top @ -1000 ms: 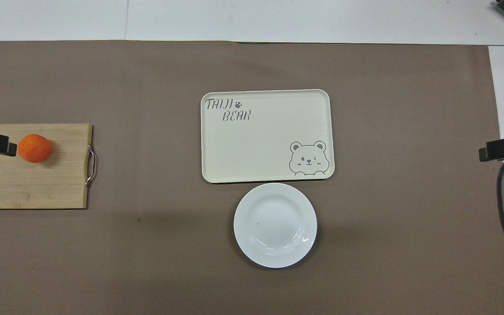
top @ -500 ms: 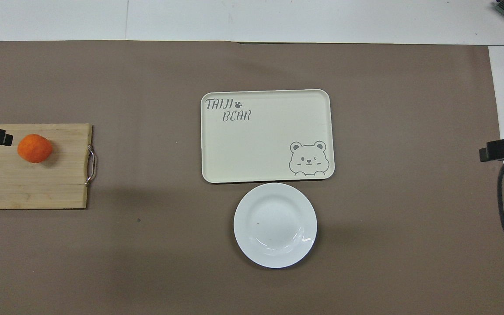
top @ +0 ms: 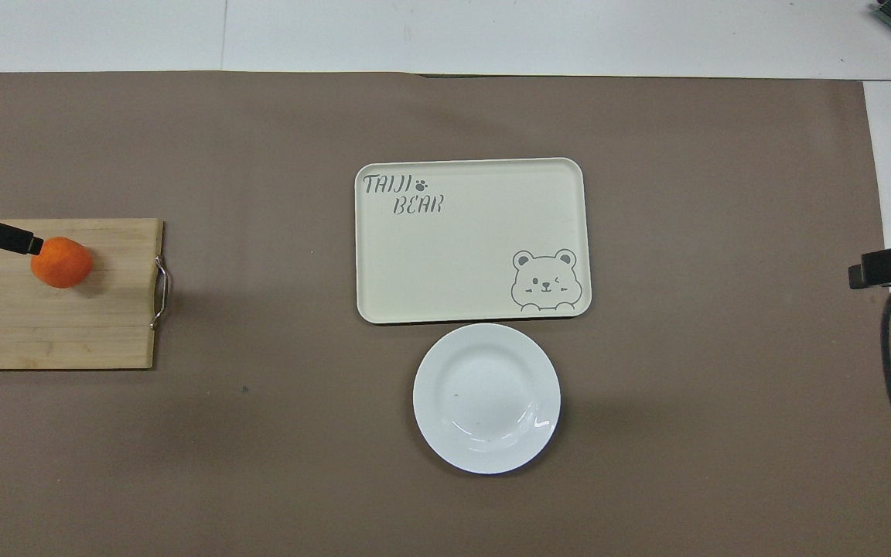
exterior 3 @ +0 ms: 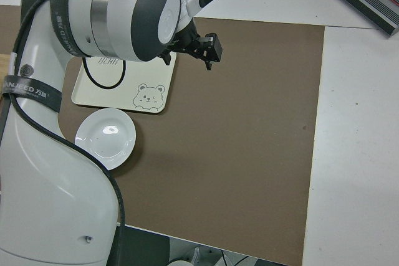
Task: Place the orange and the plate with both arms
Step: 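Move the left gripper to the orange and close on it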
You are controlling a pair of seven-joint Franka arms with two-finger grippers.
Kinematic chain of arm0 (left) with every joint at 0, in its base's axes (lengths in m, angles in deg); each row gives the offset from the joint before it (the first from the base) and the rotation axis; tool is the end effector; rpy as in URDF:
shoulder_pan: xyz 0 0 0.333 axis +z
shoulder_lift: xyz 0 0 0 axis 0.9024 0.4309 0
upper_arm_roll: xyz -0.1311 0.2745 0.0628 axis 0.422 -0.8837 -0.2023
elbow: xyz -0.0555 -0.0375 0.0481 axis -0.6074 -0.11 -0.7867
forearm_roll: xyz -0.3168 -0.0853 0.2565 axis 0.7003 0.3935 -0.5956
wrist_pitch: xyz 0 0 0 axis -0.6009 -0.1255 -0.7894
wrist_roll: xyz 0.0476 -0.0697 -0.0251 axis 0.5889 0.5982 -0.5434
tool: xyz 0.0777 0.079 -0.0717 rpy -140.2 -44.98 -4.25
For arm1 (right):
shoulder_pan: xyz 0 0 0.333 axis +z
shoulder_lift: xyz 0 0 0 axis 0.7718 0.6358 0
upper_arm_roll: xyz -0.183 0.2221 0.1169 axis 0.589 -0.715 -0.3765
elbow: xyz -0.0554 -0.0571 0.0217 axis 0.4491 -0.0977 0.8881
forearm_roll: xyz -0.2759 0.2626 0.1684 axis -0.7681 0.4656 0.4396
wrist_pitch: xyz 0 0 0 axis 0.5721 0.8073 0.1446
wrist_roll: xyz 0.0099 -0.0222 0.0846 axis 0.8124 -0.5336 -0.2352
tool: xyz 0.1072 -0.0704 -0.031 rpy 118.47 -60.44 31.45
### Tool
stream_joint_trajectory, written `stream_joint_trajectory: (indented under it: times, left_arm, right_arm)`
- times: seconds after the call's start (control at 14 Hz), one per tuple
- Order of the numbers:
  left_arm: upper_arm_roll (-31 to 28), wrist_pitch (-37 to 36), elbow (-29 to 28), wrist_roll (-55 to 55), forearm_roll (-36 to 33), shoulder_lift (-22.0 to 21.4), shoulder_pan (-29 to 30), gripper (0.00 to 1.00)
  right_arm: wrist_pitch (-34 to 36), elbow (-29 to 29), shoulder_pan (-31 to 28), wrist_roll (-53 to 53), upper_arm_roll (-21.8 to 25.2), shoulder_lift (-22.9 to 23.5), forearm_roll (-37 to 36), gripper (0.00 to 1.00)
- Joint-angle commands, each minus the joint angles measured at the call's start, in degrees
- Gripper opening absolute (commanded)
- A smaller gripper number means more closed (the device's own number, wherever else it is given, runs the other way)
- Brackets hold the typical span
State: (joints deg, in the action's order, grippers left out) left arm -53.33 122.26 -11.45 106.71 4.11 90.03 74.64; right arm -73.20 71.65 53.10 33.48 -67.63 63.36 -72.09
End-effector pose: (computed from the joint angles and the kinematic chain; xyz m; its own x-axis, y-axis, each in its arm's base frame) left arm 0.6339 0.1070 0.4310 0.9488 -0.3154 0.0147 -0.3158 -0.9474 0.0516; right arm 0.5462 -0.0333 0.6346 0.9995 -0.0291 0.0114 -0.0290 -0.9995 -0.0088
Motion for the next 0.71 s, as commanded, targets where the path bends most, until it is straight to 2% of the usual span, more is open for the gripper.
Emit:
stream_joint_trajectory:
  times: [0.0,0.21,0.36,0.64]
  left_arm:
    - [0.41,8.67,-6.85,2.78,0.38,0.43,0.82,1.00]
    - [0.41,14.57,-11.52,3.05,0.38,2.44,0.74,1.00]
    - [0.41,17.12,-12.84,3.66,0.38,4.03,0.82,1.00]
    - [0.32,19.42,-14.43,5.07,0.38,4.57,0.91,1.00]
  right_arm:
    - [0.40,0.67,-0.48,0.26,-0.22,-1.01,-1.74,1.00]
    - [0.40,0.49,-0.48,0.44,-0.31,-0.93,-0.69,1.00]
    - [0.40,0.49,-0.48,0.35,-0.31,-0.92,-0.60,1.00]
    - [0.40,0.49,-0.39,0.35,-0.40,-0.92,-0.60,1.00]
